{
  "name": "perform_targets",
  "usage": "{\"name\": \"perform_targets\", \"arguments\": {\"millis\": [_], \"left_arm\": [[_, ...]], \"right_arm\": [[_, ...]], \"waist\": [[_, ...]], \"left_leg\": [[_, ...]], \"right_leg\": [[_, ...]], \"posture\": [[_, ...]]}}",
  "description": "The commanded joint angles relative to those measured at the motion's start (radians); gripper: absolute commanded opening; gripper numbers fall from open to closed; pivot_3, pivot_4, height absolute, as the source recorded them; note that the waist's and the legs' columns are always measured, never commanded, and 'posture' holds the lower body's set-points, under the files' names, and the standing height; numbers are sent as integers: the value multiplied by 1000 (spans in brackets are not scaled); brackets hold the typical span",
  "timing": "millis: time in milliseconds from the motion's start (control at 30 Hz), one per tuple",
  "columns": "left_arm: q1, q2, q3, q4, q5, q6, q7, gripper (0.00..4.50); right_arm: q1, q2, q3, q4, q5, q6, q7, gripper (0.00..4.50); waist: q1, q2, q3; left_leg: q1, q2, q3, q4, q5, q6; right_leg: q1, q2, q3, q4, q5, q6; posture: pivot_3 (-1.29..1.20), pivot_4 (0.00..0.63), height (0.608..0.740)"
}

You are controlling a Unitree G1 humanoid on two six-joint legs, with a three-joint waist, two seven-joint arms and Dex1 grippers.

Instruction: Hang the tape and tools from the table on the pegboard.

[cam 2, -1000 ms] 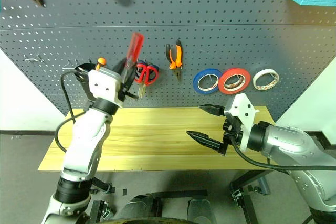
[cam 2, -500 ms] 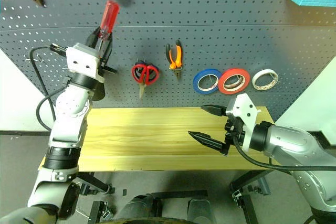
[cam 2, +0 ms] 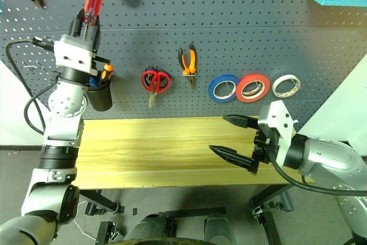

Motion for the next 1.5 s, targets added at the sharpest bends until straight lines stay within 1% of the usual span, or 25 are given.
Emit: {"name": "perform_targets", "arguments": {"millis": [33,233,333,467,600,733,900,1000,1133,1267,1433,1500], "left_arm": [[-7,38,36,10,21,-43,28,824],[3,82,90,109,15,-73,85,824],[-4,73,127,183,-33,-59,104,824],[-21,48,131,224,-80,-65,99,824],[-40,14,106,208,-111,-62,68,824],[-64,-13,93,191,-131,-50,43,824],[-100,-39,80,166,-155,-20,19,824],[-103,-38,83,145,-153,2,18,824],[-67,-20,97,98,-136,33,22,824],[-29,5,121,76,-138,59,26,824],[9,8,128,61,-142,66,26,824],[17,6,127,57,-143,71,28,824]], "right_arm": [[-4,-28,-38,-8,20,6,13,4500],[7,-62,-76,-6,42,30,27,4500],[19,-77,-104,-12,64,46,35,4500],[26,-94,-131,-21,96,69,38,4500],[37,-107,-163,-31,131,92,33,4500],[77,-109,-206,-50,147,109,30,4500],[140,-104,-260,-78,163,118,20,4500],[170,-107,-288,-75,155,124,26,4500],[202,-104,-303,-77,146,120,35,4500],[211,-105,-303,-75,144,119,35,4500],[221,-114,-321,-73,152,124,43,4500],[202,-112,-345,-57,187,127,29,4500]], "waist": [[0,0,0],[-2,0,1],[-7,0,2],[-10,-3,7],[-14,-7,20],[-24,-9,32],[-34,-8,47],[-33,-7,57],[-30,-7,69],[-29,-7,80],[-22,-9,92],[-20,-10,98]], "left_leg": [[0,0,0,0,0,0],[0,0,0,0,0,0],[0,0,0,0,0,0],[-1,0,0,0,0,0],[-1,0,0,0,0,1],[-3,0,0,0,-1,1],[-4,0,1,0,-1,2],[-4,0,1,0,-1,2],[-4,0,1,0,-1,2],[-4,0,2,0,-1,2],[-5,0,2,0,-1,2],[-5,0,2,0,-1,2]], "right_leg": [[0,0,0,0,0,0],[0,-1,0,0,0,0],[-1,-1,0,0,0,0],[-1,-2,0,0,0,0],[-1,-2,0,0,0,0],[-3,-3,0,0,0,0],[-3,-3,0,0,0,0],[-3,-3,0,0,0,0],[-4,-3,0,0,0,0],[-4,-3,0,0,0,0],[-4,-3,0,0,0,0],[-4,-4,0,0,0,0]], "posture": [[-239,61,680],[-265,76,680],[-274,90,680],[-282,114,680],[-289,142,680],[-295,152,680],[-298,163,680],[-298,176,680],[-293,182,680],[-292,191,680],[-300,204,680],[-302,209,680]]}}
